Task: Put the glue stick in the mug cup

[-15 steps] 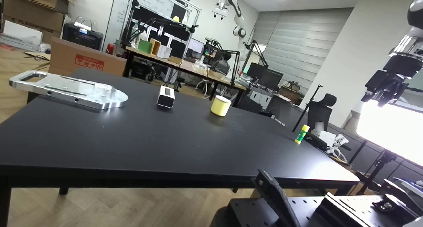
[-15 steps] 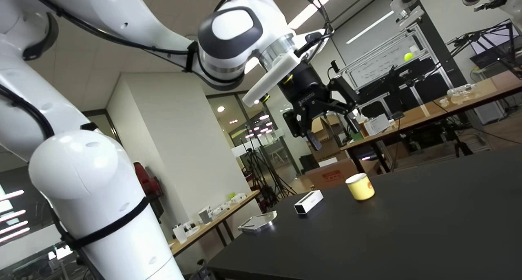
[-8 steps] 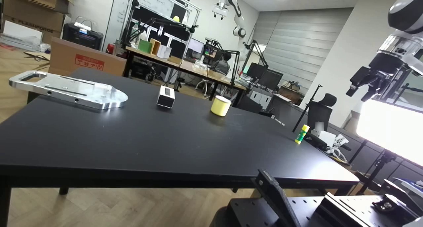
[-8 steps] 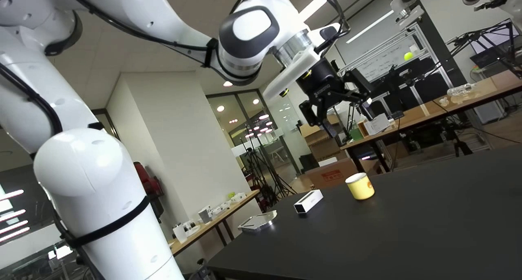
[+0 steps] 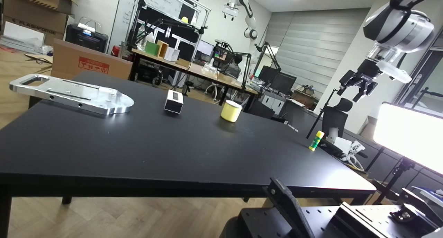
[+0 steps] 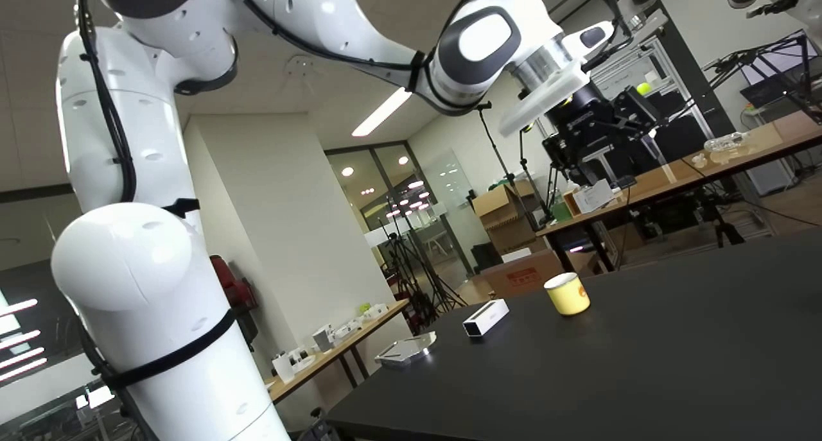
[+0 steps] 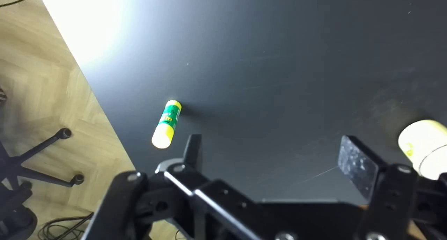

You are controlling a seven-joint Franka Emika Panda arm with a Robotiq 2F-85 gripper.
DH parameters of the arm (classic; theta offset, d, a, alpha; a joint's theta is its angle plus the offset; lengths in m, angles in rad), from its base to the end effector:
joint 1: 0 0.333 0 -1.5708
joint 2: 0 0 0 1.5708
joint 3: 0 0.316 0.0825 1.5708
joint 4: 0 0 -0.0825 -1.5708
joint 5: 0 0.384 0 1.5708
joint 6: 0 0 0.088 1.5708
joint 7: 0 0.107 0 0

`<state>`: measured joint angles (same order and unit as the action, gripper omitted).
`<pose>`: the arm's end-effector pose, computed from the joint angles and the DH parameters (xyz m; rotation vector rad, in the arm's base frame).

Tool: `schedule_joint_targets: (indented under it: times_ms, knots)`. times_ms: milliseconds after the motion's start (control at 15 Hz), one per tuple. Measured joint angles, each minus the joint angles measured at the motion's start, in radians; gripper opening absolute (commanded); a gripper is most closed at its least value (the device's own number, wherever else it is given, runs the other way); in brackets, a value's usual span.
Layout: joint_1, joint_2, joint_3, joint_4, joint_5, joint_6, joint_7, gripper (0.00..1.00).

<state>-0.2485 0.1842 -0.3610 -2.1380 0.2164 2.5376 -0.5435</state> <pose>0.4802 -0.3331 0.3477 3.0425 -0.3315 0.3636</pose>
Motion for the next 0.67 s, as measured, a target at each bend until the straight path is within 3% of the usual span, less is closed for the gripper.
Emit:
schedule_joint_targets:
  times_ms: [400,667]
  knots:
    - [-0.182,0.241,0.074,0.339,0.097,-0.081,0.093,1.0]
    - [-0.23,0.352,0.086,0.481,0.099,-0.114,0.172,1.0]
